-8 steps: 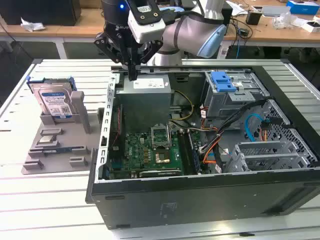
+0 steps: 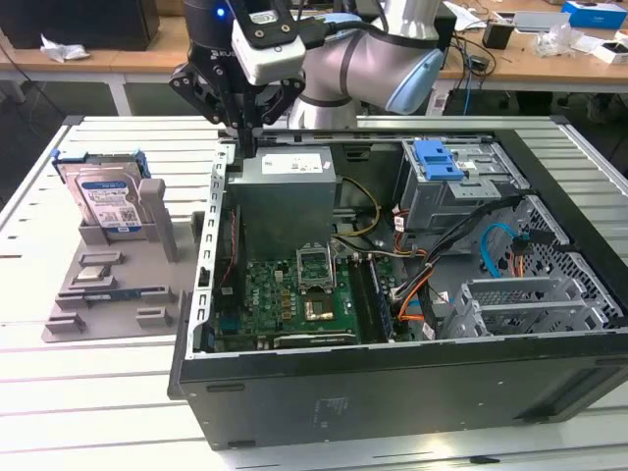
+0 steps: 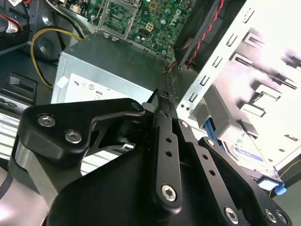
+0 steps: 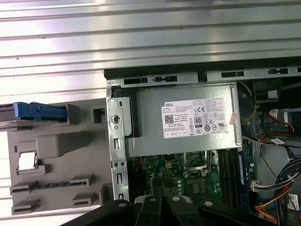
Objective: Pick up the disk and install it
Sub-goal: 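Reach for the disk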
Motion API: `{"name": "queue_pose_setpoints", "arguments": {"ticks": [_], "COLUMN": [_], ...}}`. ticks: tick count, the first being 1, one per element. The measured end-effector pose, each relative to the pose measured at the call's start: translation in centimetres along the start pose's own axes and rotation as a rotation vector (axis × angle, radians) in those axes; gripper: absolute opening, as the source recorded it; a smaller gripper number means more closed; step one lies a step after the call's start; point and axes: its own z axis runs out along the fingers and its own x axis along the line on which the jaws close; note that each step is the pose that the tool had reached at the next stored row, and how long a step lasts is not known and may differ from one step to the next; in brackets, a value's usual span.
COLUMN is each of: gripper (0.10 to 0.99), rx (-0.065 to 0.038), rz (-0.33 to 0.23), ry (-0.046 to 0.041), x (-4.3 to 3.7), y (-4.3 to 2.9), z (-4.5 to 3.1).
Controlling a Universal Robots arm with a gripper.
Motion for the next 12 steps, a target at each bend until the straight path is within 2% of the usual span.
{"name": "queue_pose_setpoints", "arguments": {"ticks": [6,7,9,12], "gripper": [0.106,0.106,0.106,0.106], "rx": [0.000,0.000,0.000,0.000], "rz": [0.000,0.000,0.000,0.000], "ry": [0.0000,0.0000,0.0000,0.0000], "x": [1.23,1.92,2.71,3.53], "y": [-0.09,-0.14,-0.20,-0.26], "z": [-0.03,-0.05,-0.07,-0.09]}}
